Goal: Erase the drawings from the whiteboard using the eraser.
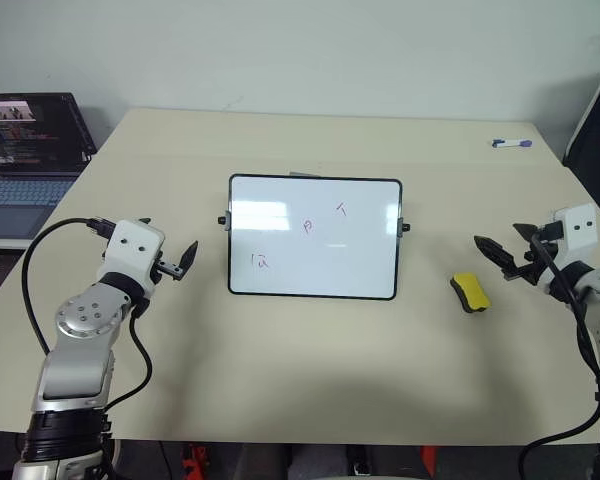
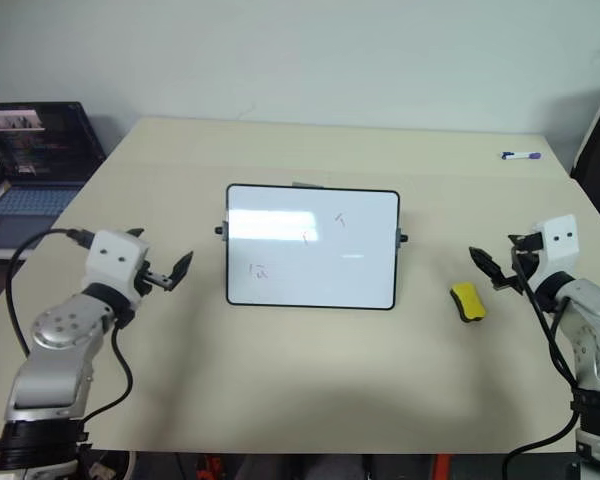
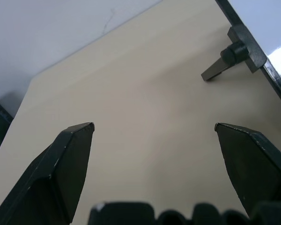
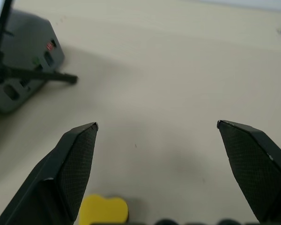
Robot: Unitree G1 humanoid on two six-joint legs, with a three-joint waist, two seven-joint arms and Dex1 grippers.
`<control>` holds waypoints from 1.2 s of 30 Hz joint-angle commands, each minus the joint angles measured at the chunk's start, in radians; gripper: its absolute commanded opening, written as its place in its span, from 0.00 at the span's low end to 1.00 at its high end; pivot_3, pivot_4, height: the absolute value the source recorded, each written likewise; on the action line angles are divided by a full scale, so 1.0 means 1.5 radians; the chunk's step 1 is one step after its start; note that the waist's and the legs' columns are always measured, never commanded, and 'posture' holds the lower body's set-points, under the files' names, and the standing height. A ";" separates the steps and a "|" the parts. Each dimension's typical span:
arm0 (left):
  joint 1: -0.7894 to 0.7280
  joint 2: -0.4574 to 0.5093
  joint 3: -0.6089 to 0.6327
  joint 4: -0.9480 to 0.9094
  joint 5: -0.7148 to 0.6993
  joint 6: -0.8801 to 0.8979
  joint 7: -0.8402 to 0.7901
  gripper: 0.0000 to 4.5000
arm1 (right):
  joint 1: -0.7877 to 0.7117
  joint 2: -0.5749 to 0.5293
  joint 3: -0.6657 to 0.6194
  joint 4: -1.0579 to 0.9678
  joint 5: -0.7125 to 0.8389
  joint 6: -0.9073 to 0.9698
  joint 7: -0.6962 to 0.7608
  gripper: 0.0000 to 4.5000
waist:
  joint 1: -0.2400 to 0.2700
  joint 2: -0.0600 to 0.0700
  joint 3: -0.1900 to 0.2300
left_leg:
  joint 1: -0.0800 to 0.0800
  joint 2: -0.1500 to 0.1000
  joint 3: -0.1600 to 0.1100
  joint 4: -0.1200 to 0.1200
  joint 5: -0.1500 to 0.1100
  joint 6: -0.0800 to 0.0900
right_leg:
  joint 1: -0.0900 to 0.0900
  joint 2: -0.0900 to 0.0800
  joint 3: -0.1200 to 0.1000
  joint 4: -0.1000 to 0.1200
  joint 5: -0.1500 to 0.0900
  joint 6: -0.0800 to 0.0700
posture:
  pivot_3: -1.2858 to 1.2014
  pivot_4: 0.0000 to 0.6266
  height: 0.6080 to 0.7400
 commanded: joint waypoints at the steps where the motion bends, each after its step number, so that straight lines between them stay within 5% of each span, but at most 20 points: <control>1: -0.023 0.000 -0.009 0.009 0.025 -0.020 0.017 1.00 | -0.013 -0.021 -0.023 -0.022 0.004 0.009 -0.004 0.99 | 0.000 0.000 0.000 | 0.000 0.000 0.000 0.000 0.000 0.000 | 0.000 0.000 0.000 0.000 0.000 0.000 | 0.52 0.24 1.00; 11: -0.011 0.026 0.014 -0.018 -0.033 -0.029 -0.068 1.00 | -0.019 -0.019 0.000 -0.057 -0.007 -0.025 -0.004 0.99 | -0.001 0.000 0.000 | 0.002 0.000 0.001 -0.001 0.000 0.000 | 0.001 0.001 0.001 0.000 0.000 0.000 | 0.52 0.24 1.00; 21: -0.090 0.226 0.038 0.002 -0.192 0.037 -0.373 1.00 | 0.001 -0.005 -0.018 -0.185 0.104 0.122 -0.005 0.99 | -0.001 0.000 0.000 | 0.003 0.001 0.000 -0.001 0.000 0.000 | 0.001 0.001 0.000 0.000 -0.001 0.000 | 0.52 0.24 1.00; 27: -0.151 0.283 0.017 0.010 -0.255 0.067 -0.507 1.00 | 0.049 0.004 -0.058 -0.256 0.123 0.186 -0.061 0.99 | 0.000 0.000 0.001 | 0.002 0.000 0.000 -0.001 0.000 0.000 | 0.001 0.001 0.000 -0.002 -0.001 0.000 | 0.52 0.24 1.00; 36: -0.249 0.215 -0.103 -0.016 -0.251 0.016 -0.586 1.00 | 0.108 0.030 -0.039 -0.342 0.123 0.249 -0.135 0.99 | -0.001 0.000 0.001 | 0.002 0.000 0.000 -0.001 0.000 0.000 | 0.001 0.002 0.000 -0.002 -0.003 0.004 | 0.52 0.24 1.00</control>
